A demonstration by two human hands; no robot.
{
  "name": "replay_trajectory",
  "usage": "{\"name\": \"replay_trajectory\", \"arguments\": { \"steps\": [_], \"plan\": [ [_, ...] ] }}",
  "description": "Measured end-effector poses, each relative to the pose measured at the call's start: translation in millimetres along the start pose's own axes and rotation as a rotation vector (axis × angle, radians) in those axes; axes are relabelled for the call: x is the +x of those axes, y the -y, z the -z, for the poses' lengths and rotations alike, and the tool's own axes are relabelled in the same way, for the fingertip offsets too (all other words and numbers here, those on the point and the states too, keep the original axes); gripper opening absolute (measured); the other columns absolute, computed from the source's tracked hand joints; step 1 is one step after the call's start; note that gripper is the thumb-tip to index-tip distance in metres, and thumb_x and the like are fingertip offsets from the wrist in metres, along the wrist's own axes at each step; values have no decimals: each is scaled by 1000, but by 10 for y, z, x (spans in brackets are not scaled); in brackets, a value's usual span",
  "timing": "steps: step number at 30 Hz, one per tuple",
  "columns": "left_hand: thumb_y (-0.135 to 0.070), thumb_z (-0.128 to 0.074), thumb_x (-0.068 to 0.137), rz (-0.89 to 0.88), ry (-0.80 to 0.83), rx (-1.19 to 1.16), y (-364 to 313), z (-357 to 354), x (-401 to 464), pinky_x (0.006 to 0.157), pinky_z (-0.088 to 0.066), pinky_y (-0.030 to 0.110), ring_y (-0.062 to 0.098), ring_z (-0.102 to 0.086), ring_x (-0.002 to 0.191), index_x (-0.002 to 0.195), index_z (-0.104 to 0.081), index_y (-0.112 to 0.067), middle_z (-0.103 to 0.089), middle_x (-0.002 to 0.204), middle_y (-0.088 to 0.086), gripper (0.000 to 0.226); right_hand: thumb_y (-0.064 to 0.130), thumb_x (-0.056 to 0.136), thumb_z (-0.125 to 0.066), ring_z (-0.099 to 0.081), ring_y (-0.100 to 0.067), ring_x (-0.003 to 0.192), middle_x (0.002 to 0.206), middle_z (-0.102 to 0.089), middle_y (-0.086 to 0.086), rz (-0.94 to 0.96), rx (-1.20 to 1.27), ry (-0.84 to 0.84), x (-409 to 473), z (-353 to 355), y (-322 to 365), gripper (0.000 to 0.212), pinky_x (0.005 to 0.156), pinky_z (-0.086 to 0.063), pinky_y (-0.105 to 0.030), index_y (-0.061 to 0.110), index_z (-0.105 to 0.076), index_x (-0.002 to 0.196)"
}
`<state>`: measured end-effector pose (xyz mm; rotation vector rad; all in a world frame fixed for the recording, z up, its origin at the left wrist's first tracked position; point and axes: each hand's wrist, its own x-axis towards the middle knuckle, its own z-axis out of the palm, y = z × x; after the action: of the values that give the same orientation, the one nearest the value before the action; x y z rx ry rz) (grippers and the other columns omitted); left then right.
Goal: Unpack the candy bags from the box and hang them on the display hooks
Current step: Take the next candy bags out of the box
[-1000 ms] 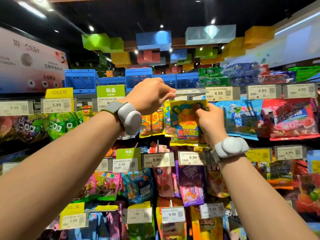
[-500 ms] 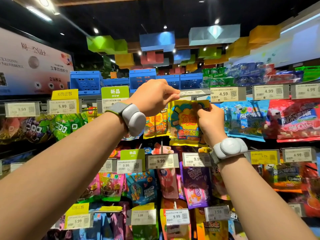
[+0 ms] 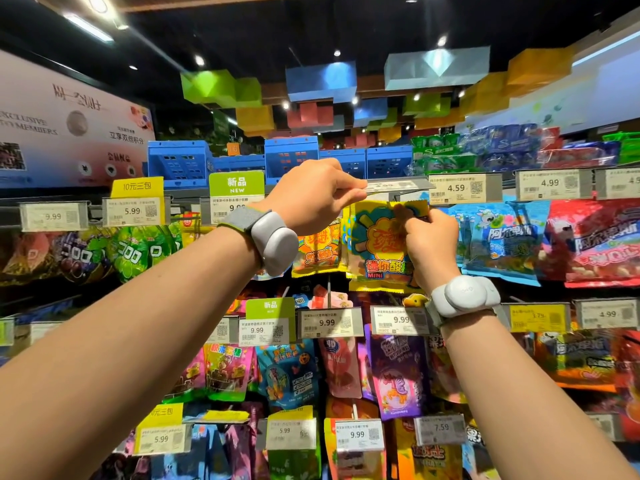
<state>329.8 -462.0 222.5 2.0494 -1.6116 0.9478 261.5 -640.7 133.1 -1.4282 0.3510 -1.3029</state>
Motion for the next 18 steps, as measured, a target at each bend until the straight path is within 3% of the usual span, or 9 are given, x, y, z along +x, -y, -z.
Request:
{"name": "replay_trajectory", "arguments": {
  "steps": [1,4,10,15,18],
  "plan": [
    [-47,-49,97,-2,-2,4,-1,1,-6,76,-47,37,20,-55,87,122,-67,-30,-59,94,0,36,11,79,-62,-36,-18,66,66,-44,-7,9,-16,-8,-13,-6,6,12,57,-30,-36,7,-54,71],
    [-48,-48,97,-3,-3,7,4,-8,-7,76,-48,37,21,-55,87,123,-67,-30,-60,95,2,36,21,76,-65,-38,-18,65,64,-46,-7,40,-47,-18,-2,-9,-12,30,57,-32,-36,-4,-51,69],
    [-48,-48,97,2,-22,7,8,-32,-20,75,-47,37,21,-55,86,123,-66,-33,-59,94,2,35,15,81,-62,-34,-18,62,55,-43,2,119,-126,-39,-52,-18,-6,32,56,-32,-34,19,-44,56],
    [-47,-49,97,6,-45,0,7,-60,-26,74,-45,35,24,-56,85,120,-68,-33,-59,93,4,33,23,86,-69,-46,-19,65,64,-58,1,103,-129,-76,-49,-97,-109,21,61,-44,-39,13,-62,68],
    [-47,-50,97,29,-56,-6,34,-78,-35,73,-44,35,22,-55,85,121,-67,-34,-59,95,2,33,30,88,-73,-41,-16,57,61,-51,1,56,-100,-76,-2,-151,-158,34,55,-38,-29,15,-53,64]
  ]
}}
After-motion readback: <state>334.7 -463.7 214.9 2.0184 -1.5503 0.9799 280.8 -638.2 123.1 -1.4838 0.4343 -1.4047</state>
